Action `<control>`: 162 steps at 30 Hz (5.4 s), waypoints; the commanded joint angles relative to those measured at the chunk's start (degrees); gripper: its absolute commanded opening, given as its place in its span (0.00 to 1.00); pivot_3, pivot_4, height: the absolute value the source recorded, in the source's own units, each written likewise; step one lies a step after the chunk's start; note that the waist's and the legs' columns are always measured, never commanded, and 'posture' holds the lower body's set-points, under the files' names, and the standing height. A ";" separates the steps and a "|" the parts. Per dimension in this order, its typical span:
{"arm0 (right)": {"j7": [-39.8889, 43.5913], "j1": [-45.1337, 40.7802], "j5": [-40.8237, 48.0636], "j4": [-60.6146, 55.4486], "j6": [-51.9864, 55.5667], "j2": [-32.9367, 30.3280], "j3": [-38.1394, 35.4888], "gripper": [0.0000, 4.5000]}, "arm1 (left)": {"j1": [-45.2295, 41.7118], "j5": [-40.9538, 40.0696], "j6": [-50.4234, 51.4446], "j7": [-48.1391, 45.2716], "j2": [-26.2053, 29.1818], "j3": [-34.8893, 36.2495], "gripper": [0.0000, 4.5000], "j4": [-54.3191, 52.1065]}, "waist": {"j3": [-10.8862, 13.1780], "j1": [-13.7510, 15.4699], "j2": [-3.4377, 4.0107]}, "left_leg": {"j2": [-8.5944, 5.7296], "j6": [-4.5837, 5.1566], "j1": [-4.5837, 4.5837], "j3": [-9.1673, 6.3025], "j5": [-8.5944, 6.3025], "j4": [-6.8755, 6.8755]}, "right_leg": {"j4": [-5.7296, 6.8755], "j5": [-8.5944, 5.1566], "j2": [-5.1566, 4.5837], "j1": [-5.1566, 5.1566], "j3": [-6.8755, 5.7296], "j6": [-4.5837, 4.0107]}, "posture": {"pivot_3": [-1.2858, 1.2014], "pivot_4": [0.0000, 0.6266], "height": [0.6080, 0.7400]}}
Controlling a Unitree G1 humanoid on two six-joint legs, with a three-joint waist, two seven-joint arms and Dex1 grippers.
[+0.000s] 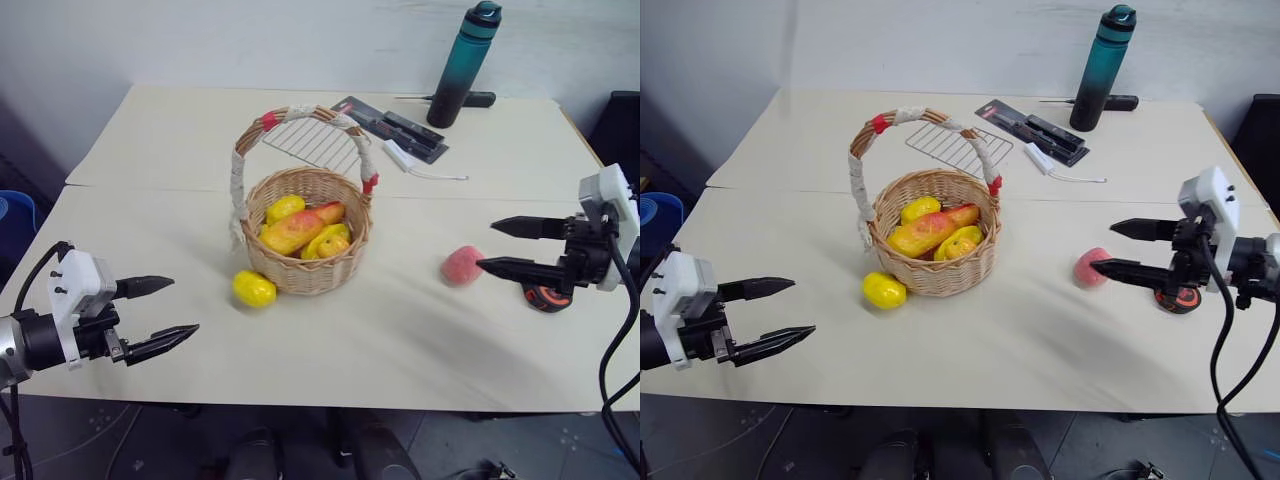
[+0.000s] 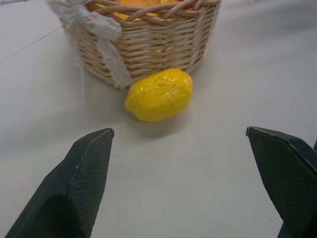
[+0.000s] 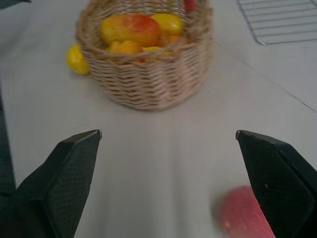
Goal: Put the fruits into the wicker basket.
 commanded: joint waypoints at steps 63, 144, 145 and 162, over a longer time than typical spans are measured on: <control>-9.68 1.73 7.10 -10.76 -0.94 4.19 0.30 1.00 | -44.35 -2.20 19.68 27.06 -11.76 -27.72 1.00 2.71 | -0.06 1.26 -0.14 | 0.12 -0.36 -0.10 0.17 0.01 0.26 | 0.31 0.30 0.06 -0.13 0.02 0.35 | 0.52 0.24 1.00; -38.93 -21.31 3.74 -8.14 18.28 37.40 12.31 0.99 | -39.78 -16.25 9.41 7.35 5.28 -16.57 1.00 1.33 | -0.04 -0.06 -0.11 | 0.11 -0.61 -1.91 0.22 0.26 0.46 | 1.03 0.22 0.01 -2.23 -0.01 0.17 | 0.52 0.24 1.00; -38.45 -20.29 5.87 -9.73 19.34 35.84 10.36 0.99 | -39.79 -16.13 9.27 7.20 5.28 -16.67 1.00 1.50 | -0.04 0.06 -0.11 | 0.10 -0.60 -1.92 0.20 0.26 0.47 | 1.02 0.22 0.01 -2.21 -0.02 0.17 | 0.52 0.24 1.00; -53.39 -21.70 -16.38 4.08 -1.19 46.02 19.73 0.78 | -45.04 -13.55 6.99 5.34 4.20 -21.63 1.00 5.52 | -0.06 -1.80 -0.15 | 0.04 -0.79 -1.43 0.16 0.72 0.29 | 1.33 0.41 0.17 -1.97 0.15 -0.03 | 0.52 0.24 1.00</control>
